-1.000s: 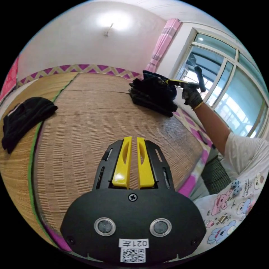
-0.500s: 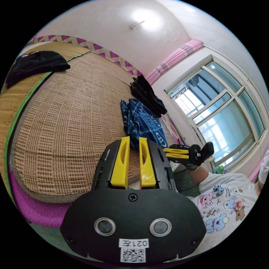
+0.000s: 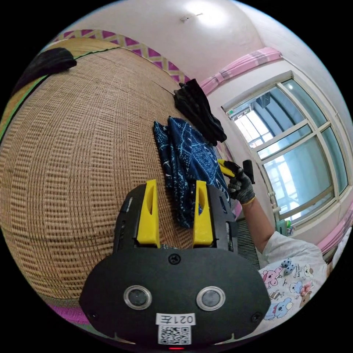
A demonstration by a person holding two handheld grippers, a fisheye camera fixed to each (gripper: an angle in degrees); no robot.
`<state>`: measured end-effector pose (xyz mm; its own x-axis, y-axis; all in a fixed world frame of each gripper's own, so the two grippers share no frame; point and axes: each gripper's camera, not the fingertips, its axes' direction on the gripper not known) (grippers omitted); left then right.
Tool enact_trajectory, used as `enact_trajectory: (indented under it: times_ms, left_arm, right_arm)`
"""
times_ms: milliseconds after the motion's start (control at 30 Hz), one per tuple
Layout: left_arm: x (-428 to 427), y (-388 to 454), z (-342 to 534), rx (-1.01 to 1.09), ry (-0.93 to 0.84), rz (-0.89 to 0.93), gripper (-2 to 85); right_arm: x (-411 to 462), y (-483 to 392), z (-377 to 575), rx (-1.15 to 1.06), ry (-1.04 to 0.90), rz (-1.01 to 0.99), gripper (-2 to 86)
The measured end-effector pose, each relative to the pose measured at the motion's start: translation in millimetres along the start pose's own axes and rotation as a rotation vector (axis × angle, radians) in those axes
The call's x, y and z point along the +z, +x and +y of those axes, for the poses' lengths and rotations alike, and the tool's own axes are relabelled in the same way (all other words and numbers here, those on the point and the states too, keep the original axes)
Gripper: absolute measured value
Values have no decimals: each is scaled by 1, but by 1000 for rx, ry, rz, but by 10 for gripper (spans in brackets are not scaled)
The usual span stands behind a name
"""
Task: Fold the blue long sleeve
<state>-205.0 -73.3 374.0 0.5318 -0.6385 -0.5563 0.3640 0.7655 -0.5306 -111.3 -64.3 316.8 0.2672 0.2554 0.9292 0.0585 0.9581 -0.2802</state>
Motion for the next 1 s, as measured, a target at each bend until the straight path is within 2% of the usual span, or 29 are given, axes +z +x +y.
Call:
enact_trajectory:
  times_ms: [167, 267, 433, 533, 600, 733, 867, 1000]
  left_arm:
    - [22, -4, -19, 38, -130, 41, 71]
    - [-4, -13, -28, 52, -48, 75, 45]
    - [-88, -44, -49, 21, 148, -40, 33]
    - [-108, -88, -50, -95, 184, -85, 44]
    - [-104, -119, -46, -160, 141, -145, 56]
    - [-137, -127, -15, -106, 273, -283, 69]
    - [-141, -102, -2, -40, 287, -403, 79]
    - [-138, -89, 8, -15, 298, -446, 82]
  right_arm:
    - [18, -3, -40, -23, -78, 43, 59]
    - [24, -33, -64, -117, -88, 124, 53]
    - [63, -97, -104, -253, -108, 72, 53]
    - [106, -131, -118, -312, -147, 119, 64]
    - [122, -141, -118, -320, -140, 201, 87]
    - [134, -192, -62, -619, -122, 315, 108]
    - [177, -248, 34, -924, -274, 294, 112]
    - [210, -277, 94, -1091, -323, 307, 116]
